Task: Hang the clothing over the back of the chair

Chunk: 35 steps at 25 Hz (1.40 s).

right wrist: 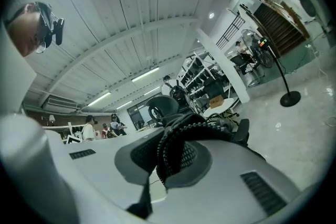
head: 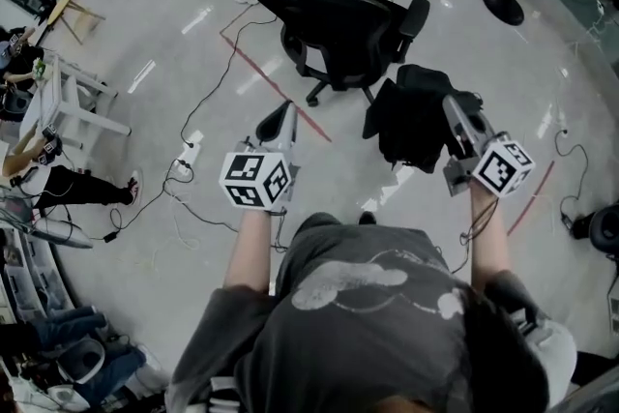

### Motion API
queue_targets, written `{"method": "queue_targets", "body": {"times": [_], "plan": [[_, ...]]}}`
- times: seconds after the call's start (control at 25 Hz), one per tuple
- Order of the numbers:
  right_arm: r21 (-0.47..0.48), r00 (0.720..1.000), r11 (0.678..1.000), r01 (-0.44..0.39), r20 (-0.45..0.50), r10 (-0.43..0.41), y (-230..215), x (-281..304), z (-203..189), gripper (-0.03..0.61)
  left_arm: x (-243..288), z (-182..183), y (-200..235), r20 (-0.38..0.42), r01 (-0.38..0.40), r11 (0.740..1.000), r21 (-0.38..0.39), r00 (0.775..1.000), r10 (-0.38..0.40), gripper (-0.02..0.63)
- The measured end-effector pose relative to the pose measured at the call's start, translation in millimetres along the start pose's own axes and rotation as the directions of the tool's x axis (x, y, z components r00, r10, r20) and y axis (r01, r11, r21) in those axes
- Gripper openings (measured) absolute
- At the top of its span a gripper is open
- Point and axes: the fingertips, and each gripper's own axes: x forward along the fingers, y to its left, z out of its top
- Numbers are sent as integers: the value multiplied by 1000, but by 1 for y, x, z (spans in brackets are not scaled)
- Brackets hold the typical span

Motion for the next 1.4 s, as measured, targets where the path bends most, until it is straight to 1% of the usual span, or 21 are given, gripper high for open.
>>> {"method": "queue_targets", "body": {"times": [0.12, 0.32, 0.52, 0.64, 0.76, 0.84, 0.92, 1.08, 1.2, 1.28, 1.4], "plan": [[-31, 999, 999, 34, -4, -34, -23, 12, 19, -2, 14, 15, 8, 11, -12, 999, 31, 1000, 12, 0], [-55, 999, 997, 44, 28, -43, -46, 48, 48, -2, 41, 39, 38, 38, -43, 996, 77, 998, 40, 2], [-57, 995, 994, 98, 39, -96, -79, 91, 65, -2, 81, 57, 85, 62, -63, 995, 76, 996, 58, 2], [-55, 993, 993, 107, 63, -104, -96, 120, 81, -2, 109, 77, 117, 85, -74, 993, 88, 994, 66, 2], [-34, 985, 987, 155, 88, -151, -118, 147, 98, -2, 134, 98, 148, 107, -81, 993, 84, 992, 72, 2], [-34, 982, 987, 160, 109, -155, -125, 169, 115, -2, 147, 113, 166, 116, -84, 993, 86, 991, 74, 2], [-50, 981, 988, 149, 131, -142, -123, 191, 134, -2, 158, 125, 183, 122, -78, 993, 88, 990, 67, 2], [-122, 985, 987, 104, 152, -85, -107, 243, 166, -2, 181, 148, 215, 140, -70, 990, 120, 989, 53, 2], [-194, 992, 978, 78, 112, -57, -94, 290, 174, -2, 190, 167, 237, 172, -69, 989, 129, 984, 46, 2], [-239, 996, 970, 40, 85, -20, -82, 318, 183, -2, 195, 177, 247, 188, -64, 989, 134, 981, 38, 2], [-294, 997, 956, -23, 70, 45, -62, 358, 204, -2, 202, 190, 266, 211, -71, 988, 134, 977, 41, 2]]}}
